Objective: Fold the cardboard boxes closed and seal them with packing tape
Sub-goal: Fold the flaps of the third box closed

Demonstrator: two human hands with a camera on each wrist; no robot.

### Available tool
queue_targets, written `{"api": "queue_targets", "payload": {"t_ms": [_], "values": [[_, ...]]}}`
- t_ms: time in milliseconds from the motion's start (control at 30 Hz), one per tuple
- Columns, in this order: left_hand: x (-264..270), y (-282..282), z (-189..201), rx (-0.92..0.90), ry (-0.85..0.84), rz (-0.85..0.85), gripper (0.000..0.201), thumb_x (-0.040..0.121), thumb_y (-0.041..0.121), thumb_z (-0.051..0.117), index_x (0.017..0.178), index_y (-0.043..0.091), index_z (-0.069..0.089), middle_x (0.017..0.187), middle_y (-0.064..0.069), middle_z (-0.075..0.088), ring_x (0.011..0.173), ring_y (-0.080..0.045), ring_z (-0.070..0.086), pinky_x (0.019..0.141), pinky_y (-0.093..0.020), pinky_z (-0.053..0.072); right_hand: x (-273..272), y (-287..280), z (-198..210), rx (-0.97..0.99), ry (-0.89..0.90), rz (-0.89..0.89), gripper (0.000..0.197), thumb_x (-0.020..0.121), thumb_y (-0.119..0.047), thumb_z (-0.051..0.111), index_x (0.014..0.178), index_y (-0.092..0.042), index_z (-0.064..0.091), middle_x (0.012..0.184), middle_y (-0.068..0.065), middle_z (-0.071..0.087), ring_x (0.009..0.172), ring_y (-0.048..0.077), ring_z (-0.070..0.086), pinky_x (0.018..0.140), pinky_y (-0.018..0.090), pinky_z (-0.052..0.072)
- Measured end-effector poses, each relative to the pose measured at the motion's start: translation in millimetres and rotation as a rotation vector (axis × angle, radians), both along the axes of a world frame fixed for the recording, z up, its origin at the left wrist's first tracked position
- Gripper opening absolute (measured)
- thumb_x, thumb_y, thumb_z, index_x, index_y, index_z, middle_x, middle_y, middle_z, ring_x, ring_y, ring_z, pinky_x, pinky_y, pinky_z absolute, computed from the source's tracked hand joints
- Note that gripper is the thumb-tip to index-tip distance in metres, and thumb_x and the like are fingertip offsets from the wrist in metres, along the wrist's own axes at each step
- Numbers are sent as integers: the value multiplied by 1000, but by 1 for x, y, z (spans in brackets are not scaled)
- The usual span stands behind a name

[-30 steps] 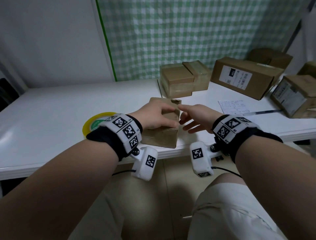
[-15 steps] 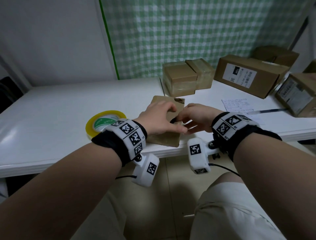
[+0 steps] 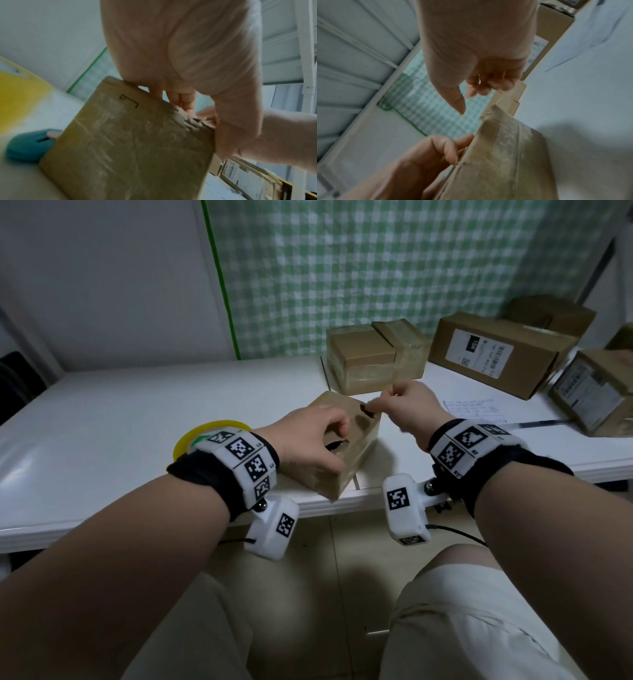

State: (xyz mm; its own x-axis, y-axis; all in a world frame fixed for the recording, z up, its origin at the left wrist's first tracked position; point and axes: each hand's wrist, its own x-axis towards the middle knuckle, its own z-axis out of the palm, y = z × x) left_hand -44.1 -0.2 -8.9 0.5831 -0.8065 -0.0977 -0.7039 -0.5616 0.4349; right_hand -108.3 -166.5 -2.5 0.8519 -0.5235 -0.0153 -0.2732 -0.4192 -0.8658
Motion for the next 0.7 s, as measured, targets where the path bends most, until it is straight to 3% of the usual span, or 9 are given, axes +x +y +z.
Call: {"api": "queue_targets", "payload": {"t_ms": [33,100,200,267,333,400,467,567,700], "values": [[2,2,2,9,22,-11,37,55,39,72,82,35,47,119,2,59,112,-19,53,91,-39,46,2,0,0,-90,-43,-27,21,75,-18,71,66,-20,52,64,-4,52,63,13,48,56,24,39],[5,7,6,17,77,-37,34,59,33,76,82,34,52,131,5,56,122,-12,50,99,-33,43,6,3,-1,-236,12,26,12,76,-26,70,87,-28,66,94,-1,63,95,18,56,80,28,46],[9,13,10,20,98,-68,29,67,20,78,87,27,58,134,6,55,125,-9,48,102,-30,40,11,9,-2,-376,194,249,46,85,-33,63,131,-33,55,142,2,49,132,22,40,107,31,33],[10,16,10,11,63,-80,28,67,19,78,85,29,59,128,3,60,122,-13,51,101,-32,41,10,16,-3,-314,232,346,47,93,-33,54,139,-30,47,149,-2,41,136,17,37,109,27,28],[10,20,9,-6,3,-74,27,67,18,78,86,29,62,128,4,58,118,-9,51,97,-23,39,8,17,-5,-280,236,355,49,94,-31,53,141,-30,43,148,-4,41,127,13,45,103,24,37],[11,23,8,-35,-94,-47,27,68,18,78,93,26,69,130,4,52,116,-6,46,95,-17,34,8,18,-4,-323,253,335,50,92,-29,55,141,-31,44,139,-3,50,97,9,51,73,13,41],[10,26,7,-60,-165,-15,28,71,18,77,99,23,72,128,3,48,112,-4,44,92,-13,31,8,20,0,-376,289,323,50,92,-28,54,141,-30,46,120,-2,54,91,10,42,57,12,31],[8,29,7,-27,-207,11,30,78,18,70,108,21,72,127,1,46,112,-6,44,88,-10,28,7,23,5,-411,319,309,49,92,-28,53,141,-28,45,132,0,53,103,15,47,72,22,42],[2,27,3,41,-186,31,23,90,27,58,107,24,73,139,-5,38,128,-24,34,109,-26,25,0,29,7,-460,350,279,47,92,-30,53,139,-27,48,136,1,51,119,23,51,88,32,45]]}}
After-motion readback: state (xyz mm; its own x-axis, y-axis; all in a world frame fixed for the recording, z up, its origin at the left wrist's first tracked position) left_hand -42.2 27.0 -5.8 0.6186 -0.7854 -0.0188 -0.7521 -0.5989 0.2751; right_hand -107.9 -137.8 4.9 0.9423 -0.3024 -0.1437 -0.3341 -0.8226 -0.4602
